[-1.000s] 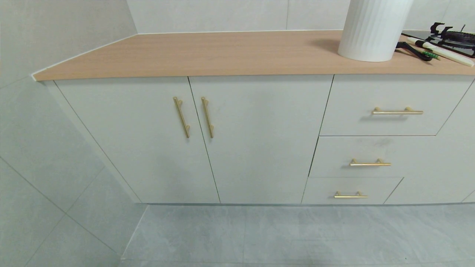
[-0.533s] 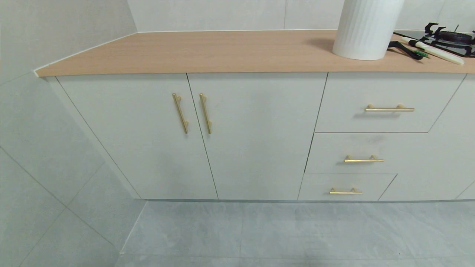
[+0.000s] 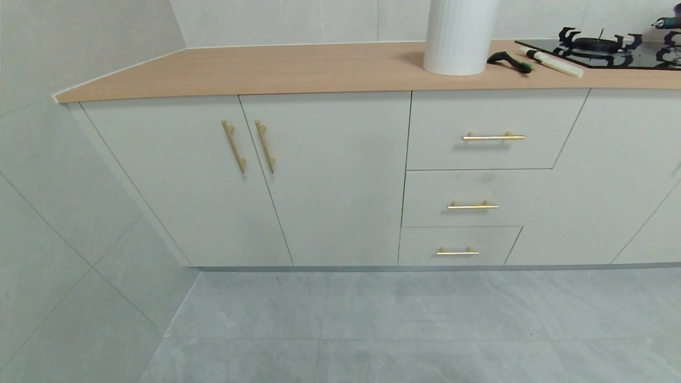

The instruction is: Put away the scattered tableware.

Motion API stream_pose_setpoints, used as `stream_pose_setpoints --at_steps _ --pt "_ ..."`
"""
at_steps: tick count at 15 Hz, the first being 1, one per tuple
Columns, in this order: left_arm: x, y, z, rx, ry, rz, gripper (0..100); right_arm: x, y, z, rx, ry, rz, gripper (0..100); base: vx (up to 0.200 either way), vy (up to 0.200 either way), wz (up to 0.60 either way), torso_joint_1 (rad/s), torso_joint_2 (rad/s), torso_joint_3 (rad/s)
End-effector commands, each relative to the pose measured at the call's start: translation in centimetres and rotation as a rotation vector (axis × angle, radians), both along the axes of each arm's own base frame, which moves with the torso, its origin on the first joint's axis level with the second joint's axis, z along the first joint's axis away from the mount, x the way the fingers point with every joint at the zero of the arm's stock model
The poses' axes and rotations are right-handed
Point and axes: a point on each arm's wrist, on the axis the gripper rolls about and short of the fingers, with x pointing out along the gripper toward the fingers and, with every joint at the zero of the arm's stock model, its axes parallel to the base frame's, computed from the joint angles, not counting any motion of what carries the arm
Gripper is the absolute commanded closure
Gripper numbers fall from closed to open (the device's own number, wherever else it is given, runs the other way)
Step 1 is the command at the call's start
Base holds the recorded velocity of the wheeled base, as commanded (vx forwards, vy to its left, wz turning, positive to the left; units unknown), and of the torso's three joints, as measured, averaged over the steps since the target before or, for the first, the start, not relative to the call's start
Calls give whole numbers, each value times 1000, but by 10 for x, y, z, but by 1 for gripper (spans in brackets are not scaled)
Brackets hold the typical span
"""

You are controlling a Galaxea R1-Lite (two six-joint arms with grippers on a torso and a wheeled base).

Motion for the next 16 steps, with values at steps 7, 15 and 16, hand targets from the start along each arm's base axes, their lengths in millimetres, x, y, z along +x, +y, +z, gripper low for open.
stream_pose_setpoints --at_steps 7,15,16 --pt "0 0 0 -1 1 0 0 0 0 0 0 2 0 0 171 0 0 3 1 2" --pt "0 0 0 1 1 0 0 0 0 0 0 2 0 0 200 0 0 4 3 4" --pt "0 0 0 -1 3 0 0 0 0 0 0 2 0 0 200 0 0 2 2 2"
